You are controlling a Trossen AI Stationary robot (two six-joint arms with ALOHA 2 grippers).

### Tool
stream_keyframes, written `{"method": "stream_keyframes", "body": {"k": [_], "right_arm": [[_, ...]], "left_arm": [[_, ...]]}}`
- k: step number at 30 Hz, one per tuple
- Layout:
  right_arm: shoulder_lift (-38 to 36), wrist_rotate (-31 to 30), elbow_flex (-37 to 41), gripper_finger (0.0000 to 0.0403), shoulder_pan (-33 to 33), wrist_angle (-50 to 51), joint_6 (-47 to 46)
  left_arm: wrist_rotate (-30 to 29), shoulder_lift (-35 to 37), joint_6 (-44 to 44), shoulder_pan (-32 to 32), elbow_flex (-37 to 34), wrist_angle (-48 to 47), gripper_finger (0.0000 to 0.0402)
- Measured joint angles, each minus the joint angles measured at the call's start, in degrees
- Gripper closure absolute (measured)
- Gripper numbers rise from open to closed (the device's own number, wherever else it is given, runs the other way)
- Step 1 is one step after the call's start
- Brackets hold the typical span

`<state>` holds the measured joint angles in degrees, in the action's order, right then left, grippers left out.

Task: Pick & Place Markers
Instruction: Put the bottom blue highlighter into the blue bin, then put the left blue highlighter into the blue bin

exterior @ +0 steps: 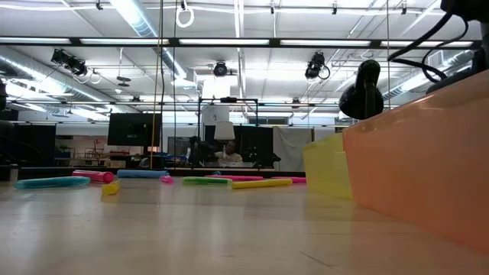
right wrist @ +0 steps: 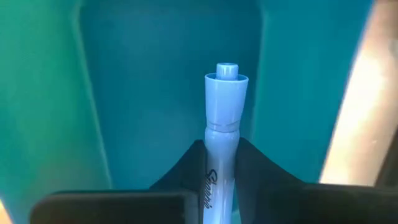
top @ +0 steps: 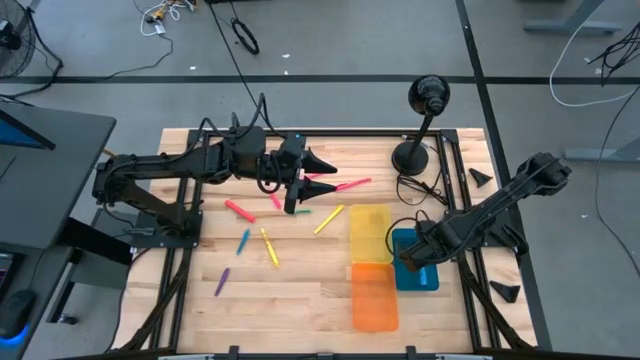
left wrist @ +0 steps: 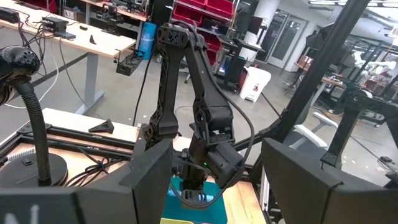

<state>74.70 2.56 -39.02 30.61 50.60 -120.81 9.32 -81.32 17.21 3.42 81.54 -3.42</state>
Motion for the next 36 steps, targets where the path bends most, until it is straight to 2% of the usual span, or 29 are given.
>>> {"method": "stream_keyframes", "body": {"k": [7, 23, 31, 36], "right_arm": [[0.0, 0.0, 0.0, 0.0345, 0.0, -0.3, 0.6], [0.0, -0.1, 0.0, 0.0223, 0.0, -0.8, 1.8], [-0.3, -0.4, -0.4, 0.0218, 0.0, -0.3, 3.7], [-1.4, -5.3, -4.5, 0.0218, -0.2, 1.6, 9.6]], "left_arm": [[0.0, 0.0, 0.0, 0.0, 0.0, -0.1, 0.0152], [0.0, 0.0, 0.0, 0.0, 0.0, -0.3, 0.0152], [0.0, 0.0, 0.0, 0.0, 0.0, -0.3, 0.0152], [0.0, 0.0, 0.1, 0.0, 0.0, -0.3, 0.0152]]}}
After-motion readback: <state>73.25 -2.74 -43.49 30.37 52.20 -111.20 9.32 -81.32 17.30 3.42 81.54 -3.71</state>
